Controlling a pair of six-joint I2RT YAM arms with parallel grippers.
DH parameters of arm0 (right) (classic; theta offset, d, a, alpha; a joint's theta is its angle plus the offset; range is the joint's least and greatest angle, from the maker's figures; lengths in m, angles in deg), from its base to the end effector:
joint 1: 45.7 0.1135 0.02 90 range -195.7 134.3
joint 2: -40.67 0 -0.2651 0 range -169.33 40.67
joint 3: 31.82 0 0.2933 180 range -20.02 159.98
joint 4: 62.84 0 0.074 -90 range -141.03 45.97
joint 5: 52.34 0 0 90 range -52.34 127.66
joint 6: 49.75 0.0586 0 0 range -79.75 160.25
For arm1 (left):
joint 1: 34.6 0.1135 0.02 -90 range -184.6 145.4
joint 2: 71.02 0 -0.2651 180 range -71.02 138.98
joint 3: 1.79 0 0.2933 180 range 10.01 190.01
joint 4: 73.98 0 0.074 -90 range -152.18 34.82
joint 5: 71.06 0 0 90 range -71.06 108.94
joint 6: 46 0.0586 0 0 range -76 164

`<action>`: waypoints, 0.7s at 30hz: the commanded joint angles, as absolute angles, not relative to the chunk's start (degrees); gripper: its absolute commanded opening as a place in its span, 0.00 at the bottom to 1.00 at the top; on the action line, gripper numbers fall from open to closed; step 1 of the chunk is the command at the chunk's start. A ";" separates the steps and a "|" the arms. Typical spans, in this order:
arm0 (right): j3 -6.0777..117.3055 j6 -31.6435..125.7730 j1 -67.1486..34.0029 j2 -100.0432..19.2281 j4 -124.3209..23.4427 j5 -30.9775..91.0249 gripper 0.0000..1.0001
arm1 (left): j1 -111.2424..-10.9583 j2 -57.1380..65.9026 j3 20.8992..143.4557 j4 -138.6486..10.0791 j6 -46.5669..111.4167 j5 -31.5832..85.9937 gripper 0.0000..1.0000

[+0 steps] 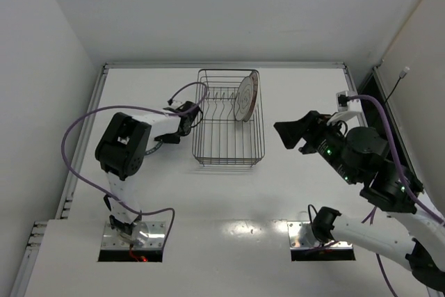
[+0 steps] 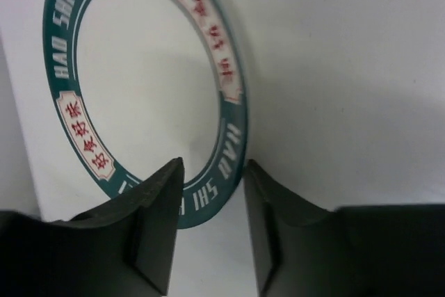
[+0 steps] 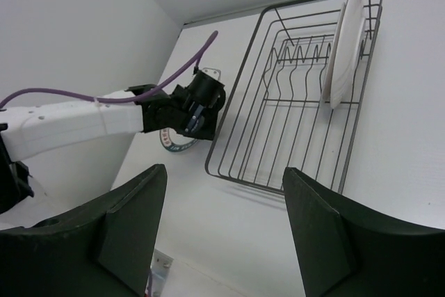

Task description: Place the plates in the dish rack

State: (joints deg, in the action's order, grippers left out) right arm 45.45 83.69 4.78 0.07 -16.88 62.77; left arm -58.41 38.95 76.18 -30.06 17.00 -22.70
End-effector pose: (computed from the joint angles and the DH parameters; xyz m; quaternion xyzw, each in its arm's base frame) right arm 0.1333 0.1225 0.4407 0.0948 0.7511 0.3489 0.5524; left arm 0.3706 -0.1210 0.0930 -0.0694 0.9261 0.2695 0.2548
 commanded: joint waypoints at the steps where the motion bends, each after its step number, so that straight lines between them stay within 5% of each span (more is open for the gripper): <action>1: 44.58 84.81 5.10 0.07 -15.79 65.09 0.65 | -57.19 46.99 76.36 -27.82 16.85 -20.52 0.35; 2: 44.58 84.81 5.10 0.07 -15.27 65.09 0.65 | -57.19 47.62 76.89 -27.21 16.85 -21.13 0.15; 4: 44.58 85.33 5.10 0.07 -14.65 65.09 0.65 | -57.19 47.63 77.51 -26.15 16.06 -21.84 0.01; 14: 43.35 86.48 5.10 1.82 -7.98 66.14 0.65 | -58.59 28.58 82.96 -19.13 11.22 -29.21 0.00; 21: 40.18 88.67 5.10 5.24 -3.05 69.13 0.64 | -63.60 18.19 105.93 -13.58 9.20 -25.72 0.00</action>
